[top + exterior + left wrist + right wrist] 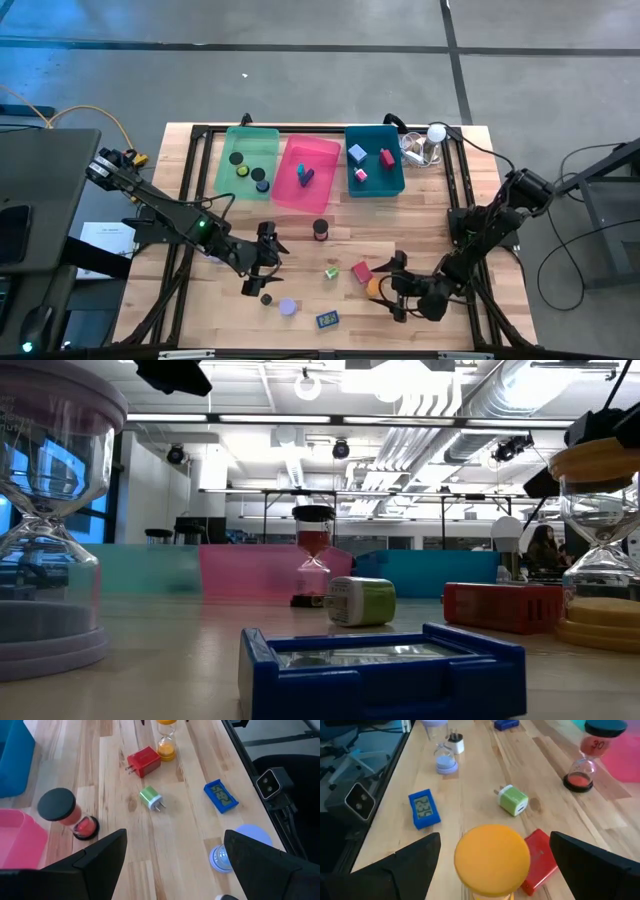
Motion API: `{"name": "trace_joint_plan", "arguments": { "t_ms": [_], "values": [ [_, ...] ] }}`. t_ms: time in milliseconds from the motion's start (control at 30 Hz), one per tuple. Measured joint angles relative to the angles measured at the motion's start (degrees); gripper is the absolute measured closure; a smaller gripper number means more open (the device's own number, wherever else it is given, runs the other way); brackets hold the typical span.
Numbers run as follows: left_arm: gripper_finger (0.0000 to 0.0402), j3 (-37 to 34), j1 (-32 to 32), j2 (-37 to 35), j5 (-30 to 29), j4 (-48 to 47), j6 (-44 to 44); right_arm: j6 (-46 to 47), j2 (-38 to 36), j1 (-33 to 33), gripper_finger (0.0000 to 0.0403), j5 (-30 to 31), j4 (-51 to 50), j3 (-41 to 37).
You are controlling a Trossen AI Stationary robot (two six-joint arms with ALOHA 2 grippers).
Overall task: Pick & Place Office items
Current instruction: Put the yellow hourglass into the green bin
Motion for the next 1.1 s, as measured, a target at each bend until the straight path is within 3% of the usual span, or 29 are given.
{"name": "trace_joint_plan", "arguments": {
  "t_ms": [467, 667, 967, 1100],
  "values": [
    [0.0078, 0.0, 0.0, 0.0, 0.0, 0.2, 0.0, 2.8, 4.0, -4.0, 0.0060, -6.8, 1.2, 0.0],
    [0.0078, 0.0, 0.0, 0.0, 0.0, 0.2, 0.0, 2.8, 4.0, -4.1, 0.0116, -7.7, 1.4, 0.0],
    [0.0078, 0.0, 0.0, 0.0, 0.0, 0.2, -0.6, 2.6, 4.0, -4.1, 0.0248, -9.1, 1.4, 0.0],
    [0.0078, 0.0, 0.0, 0.0, 0.0, 0.2, -2.4, 2.4, 4.0, -4.1, 0.0255, -9.6, 1.5, 0.0]
  ]
}}
